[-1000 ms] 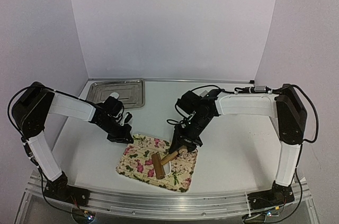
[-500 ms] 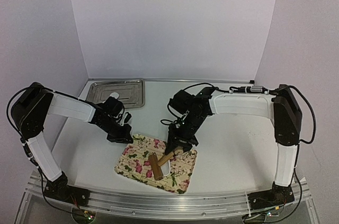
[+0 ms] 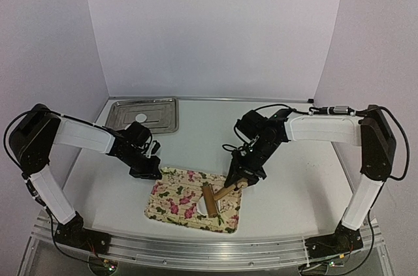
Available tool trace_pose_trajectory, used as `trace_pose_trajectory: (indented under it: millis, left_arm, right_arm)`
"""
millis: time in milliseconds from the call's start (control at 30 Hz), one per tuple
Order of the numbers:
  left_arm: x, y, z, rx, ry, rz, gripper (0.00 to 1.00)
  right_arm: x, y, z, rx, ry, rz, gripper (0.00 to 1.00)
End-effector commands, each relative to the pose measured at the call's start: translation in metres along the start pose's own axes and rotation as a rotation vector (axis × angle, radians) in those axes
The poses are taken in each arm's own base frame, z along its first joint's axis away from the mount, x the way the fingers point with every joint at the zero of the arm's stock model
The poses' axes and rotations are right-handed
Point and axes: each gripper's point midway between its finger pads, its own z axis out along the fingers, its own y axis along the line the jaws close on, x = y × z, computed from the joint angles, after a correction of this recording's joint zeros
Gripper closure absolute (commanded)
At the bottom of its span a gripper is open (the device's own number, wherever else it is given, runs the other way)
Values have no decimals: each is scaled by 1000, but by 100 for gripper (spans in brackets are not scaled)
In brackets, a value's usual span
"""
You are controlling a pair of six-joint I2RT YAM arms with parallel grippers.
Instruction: Roll out the dumpling wrappers from the dough
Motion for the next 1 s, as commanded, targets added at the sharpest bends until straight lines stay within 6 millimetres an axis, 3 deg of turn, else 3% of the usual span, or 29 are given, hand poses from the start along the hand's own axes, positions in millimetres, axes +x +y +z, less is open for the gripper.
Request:
trace_pose_trajectory:
  millis: [0,200,300,567,800,967]
  left_arm:
    - [-12,13,-14,-66,-67,-22,100]
    - [-14,14,-18,-72,-83,-26,100]
    - [-15,10,-17,-52,-82,-30,100]
    - [-17,1,-17,-6,-86,-43,100]
    - [-14,4,-17,-15,-84,-54,100]
    - [-15,2,-17,-3,-89,-59,100]
  right_arm:
    - [17,-181,-9,755,1,202,100]
    - [22,-187,-11,766,9,207,100]
    - [17,-177,-3,727,6,205,100]
    - [8,-133,49,708,43,124,100]
    - [7,-132,43,717,14,115,100]
    - [6,-124,51,689,27,107,100]
